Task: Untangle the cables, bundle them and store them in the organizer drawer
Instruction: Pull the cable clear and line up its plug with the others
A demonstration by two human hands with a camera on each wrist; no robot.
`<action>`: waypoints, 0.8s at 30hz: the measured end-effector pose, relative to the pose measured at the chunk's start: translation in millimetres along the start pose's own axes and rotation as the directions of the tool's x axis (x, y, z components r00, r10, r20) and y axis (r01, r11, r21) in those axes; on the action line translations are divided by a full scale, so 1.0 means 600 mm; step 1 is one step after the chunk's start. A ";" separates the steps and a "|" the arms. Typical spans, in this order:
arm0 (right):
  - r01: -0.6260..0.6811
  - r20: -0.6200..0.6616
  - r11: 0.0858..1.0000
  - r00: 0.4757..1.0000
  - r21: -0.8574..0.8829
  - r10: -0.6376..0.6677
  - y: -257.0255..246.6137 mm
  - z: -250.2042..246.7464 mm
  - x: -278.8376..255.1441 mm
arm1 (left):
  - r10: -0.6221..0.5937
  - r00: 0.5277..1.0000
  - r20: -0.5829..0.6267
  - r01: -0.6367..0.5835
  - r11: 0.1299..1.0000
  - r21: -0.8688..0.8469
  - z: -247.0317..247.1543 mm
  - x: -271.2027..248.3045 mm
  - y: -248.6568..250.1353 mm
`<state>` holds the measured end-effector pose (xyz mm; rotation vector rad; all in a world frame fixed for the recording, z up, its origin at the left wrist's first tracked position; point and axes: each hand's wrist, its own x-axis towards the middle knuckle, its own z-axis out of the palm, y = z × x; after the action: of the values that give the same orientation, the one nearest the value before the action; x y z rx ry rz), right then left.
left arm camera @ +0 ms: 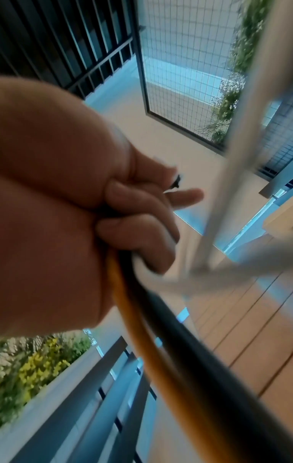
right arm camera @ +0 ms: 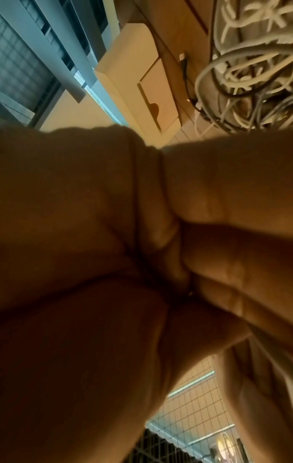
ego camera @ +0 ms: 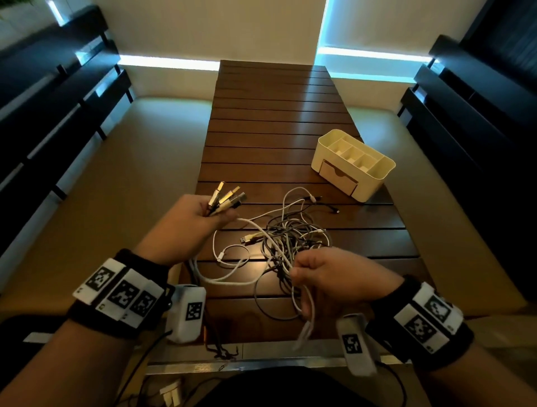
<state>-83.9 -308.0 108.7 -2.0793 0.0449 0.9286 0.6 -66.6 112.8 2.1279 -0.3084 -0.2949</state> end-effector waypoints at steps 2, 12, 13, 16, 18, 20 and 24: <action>-0.038 0.052 0.999 0.998 -0.008 0.038 0.004 0.002 0.006 | -0.029 0.995 -0.091 0.018 0.992 -0.124 0.007 0.006 -0.007; -0.055 0.030 0.912 0.997 -0.406 0.073 0.023 0.016 0.033 | -0.059 0.980 -0.190 -0.002 0.952 -0.307 0.012 0.020 -0.033; -0.058 0.042 0.887 0.995 -0.458 0.086 0.028 0.020 0.039 | -0.060 0.979 -0.194 -0.005 0.947 -0.321 0.014 0.019 -0.032; -0.102 0.123 0.868 0.975 -0.486 0.183 0.046 0.030 0.049 | -0.075 0.977 -0.199 0.000 0.934 -0.356 0.014 0.016 -0.028; -0.144 0.201 0.915 0.952 -0.378 0.233 0.051 0.035 0.049 | -0.102 0.975 -0.196 0.011 0.909 -0.417 0.013 0.014 -0.025; -0.175 0.222 0.911 0.937 -0.374 0.271 0.050 0.036 0.048 | -0.123 0.972 -0.200 0.018 0.888 -0.460 0.010 0.011 -0.021; -0.238 -0.026 0.732 0.957 -0.638 0.288 0.045 0.024 0.057 | -0.146 0.972 -0.184 0.039 0.872 -0.489 0.007 0.008 -0.013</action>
<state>-77.0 -305.9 63.6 -2.7153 -0.0203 1.3344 4.6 -67.0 103.5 1.6584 0.0029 -0.1704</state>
